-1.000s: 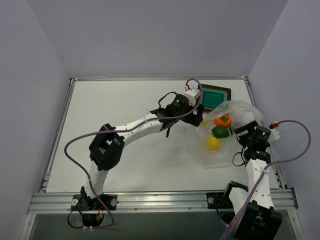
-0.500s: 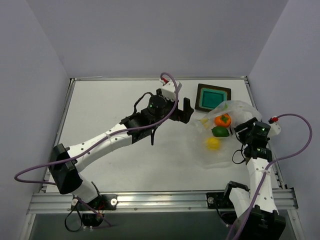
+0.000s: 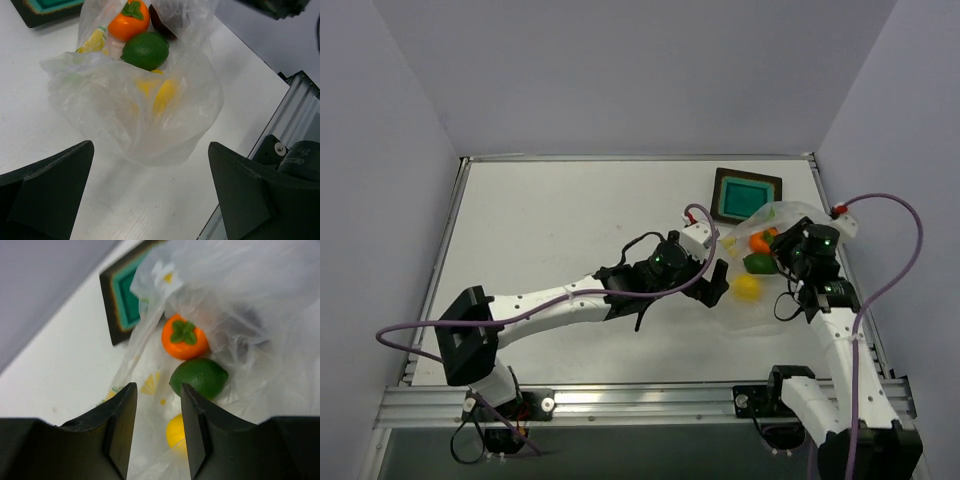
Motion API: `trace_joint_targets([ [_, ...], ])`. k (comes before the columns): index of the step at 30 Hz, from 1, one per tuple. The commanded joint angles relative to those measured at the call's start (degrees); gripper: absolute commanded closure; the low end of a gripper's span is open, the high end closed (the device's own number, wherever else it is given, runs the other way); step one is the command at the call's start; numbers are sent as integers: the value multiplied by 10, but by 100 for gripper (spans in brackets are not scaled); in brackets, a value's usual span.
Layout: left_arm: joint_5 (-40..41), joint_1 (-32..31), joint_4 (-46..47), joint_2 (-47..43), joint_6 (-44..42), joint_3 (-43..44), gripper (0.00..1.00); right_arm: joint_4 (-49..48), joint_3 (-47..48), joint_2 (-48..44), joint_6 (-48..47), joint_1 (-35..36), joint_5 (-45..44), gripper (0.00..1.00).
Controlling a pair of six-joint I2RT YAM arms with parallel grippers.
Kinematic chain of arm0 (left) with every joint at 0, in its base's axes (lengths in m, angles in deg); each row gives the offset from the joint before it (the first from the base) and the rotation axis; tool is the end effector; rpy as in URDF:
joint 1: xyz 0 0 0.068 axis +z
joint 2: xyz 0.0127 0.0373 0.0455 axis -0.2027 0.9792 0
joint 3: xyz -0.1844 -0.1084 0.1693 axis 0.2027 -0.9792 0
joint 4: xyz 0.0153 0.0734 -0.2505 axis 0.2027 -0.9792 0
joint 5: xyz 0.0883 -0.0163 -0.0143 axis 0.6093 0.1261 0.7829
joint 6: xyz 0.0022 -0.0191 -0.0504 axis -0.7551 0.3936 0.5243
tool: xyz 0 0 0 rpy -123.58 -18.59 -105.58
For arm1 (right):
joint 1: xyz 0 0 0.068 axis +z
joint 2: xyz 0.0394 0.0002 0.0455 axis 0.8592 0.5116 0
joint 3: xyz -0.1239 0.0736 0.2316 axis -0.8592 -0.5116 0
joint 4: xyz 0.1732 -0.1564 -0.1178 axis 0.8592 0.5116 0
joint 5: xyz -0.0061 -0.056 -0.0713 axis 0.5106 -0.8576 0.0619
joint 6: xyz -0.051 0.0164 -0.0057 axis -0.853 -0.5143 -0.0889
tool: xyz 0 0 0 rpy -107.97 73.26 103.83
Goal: Take the fake fruits out of the plastic bag
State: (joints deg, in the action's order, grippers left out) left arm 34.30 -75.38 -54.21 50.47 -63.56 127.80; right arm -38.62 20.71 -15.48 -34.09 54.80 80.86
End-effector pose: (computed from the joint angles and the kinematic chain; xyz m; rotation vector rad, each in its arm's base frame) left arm 0.1688 -0.3386 0.3227 0.6284 1.8715 -1.0333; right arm 0.1921 -0.0173 0.3175 0.6705 1.6554 0.3401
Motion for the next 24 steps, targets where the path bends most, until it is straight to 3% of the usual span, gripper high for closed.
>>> trace_joint_targets([
  [1, -14, 4, 31, 25, -6, 45, 3, 8, 7, 94, -45, 69, 9, 64],
  [6, -14, 5, 33, 65, -19, 50, 3, -10, 7, 158, -46, 126, -27, 61],
  [9, -17, 5, 48, 82, -26, 45, 7, -16, -6, 170, -40, 136, -40, 52],
  [12, -17, 6, 61, 105, -28, 29, 29, -14, -29, 170, -31, 153, -60, 38],
  [13, -17, 6, 71, 107, -28, 24, 51, -15, -36, 168, -30, 162, -70, 31],
  [16, -17, 6, 100, 111, -28, -5, 82, -9, -62, 153, -22, 166, -95, 20],
  [20, -17, 6, 124, 112, -25, -29, 97, -2, -84, 148, -12, 167, -93, 13],
  [24, -17, 5, 151, 110, -21, -54, 98, -2, -97, 149, 12, 170, -106, 14],
])
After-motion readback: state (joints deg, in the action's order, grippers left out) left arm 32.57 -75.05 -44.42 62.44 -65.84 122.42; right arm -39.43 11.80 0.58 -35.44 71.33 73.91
